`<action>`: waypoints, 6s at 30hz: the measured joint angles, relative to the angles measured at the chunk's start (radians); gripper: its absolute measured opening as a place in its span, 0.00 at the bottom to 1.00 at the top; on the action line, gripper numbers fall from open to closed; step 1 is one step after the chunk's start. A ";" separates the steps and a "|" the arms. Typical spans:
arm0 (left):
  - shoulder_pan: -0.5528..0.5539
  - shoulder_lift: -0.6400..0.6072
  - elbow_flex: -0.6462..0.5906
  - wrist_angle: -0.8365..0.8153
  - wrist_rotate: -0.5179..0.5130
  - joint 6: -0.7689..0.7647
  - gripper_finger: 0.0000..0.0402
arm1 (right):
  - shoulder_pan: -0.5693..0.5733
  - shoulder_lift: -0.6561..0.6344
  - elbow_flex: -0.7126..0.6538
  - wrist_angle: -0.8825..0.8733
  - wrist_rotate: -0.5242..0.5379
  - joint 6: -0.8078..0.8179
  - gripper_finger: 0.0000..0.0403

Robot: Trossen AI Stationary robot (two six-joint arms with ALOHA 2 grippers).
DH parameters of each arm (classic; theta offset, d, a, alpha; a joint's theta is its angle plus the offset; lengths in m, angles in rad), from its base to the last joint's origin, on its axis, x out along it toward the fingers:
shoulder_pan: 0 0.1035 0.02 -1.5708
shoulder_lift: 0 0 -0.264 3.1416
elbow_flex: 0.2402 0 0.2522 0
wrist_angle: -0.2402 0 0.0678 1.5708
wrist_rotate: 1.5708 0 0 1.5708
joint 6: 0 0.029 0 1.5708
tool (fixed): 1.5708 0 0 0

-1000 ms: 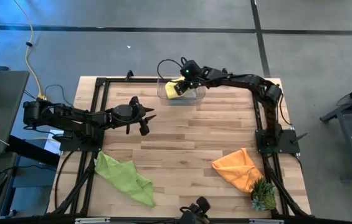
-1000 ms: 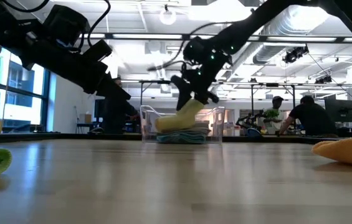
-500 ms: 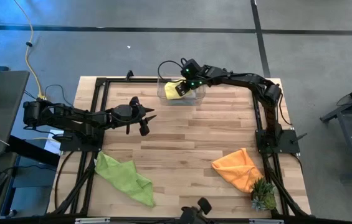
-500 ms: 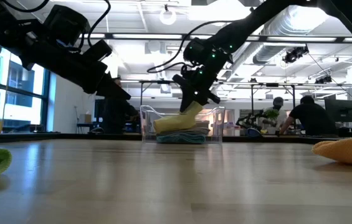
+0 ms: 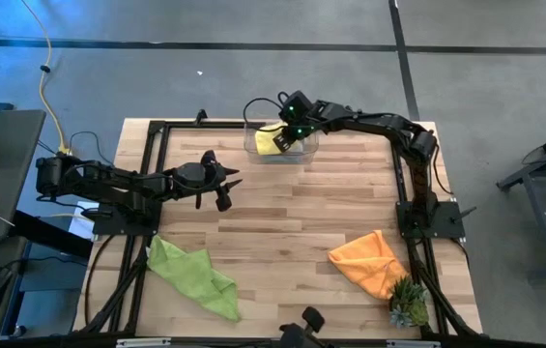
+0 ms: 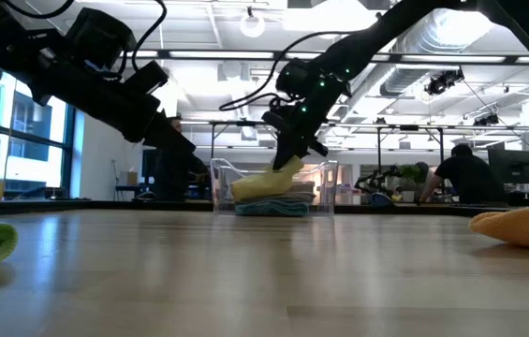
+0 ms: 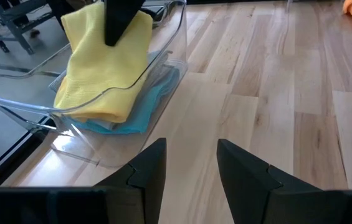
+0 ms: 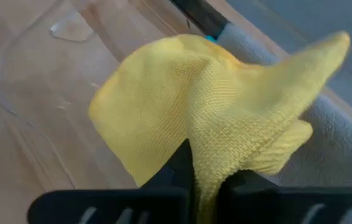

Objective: Fold microfiber towels
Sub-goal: Put the yellow towel into the transparent bin

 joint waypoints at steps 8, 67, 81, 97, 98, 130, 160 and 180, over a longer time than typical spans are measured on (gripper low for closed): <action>0.000 0.000 0.000 0.000 0.000 0.001 0.33 | 0.029 -0.017 0.101 -0.035 -0.004 -0.163 0.01; 0.000 0.000 0.000 -0.039 -0.028 0.005 0.33 | -0.043 -0.035 -0.019 0.089 -0.139 0.283 0.00; -0.009 0.000 0.000 0.061 -0.106 0.110 0.33 | -0.047 -0.044 -0.019 0.258 -0.299 0.434 0.00; -0.065 0.000 0.154 0.188 -0.457 0.643 0.62 | 0.027 -0.123 -0.019 0.554 -0.386 0.617 0.00; -0.065 0.000 0.162 0.188 -0.465 0.669 0.63 | 0.033 -0.123 -0.019 0.566 -0.393 0.632 0.00; -0.056 0.000 0.178 0.256 -0.680 1.077 0.03 | 0.056 -0.125 -0.019 0.518 -0.569 0.380 0.16; 0.274 0.003 0.513 -0.796 0.322 -0.153 0.00 | 0.318 -0.260 -0.019 0.027 0.176 -0.525 0.63; 0.345 0.003 0.513 -0.851 0.510 -0.254 0.00 | 0.460 -0.145 -0.019 0.140 0.429 -0.802 0.63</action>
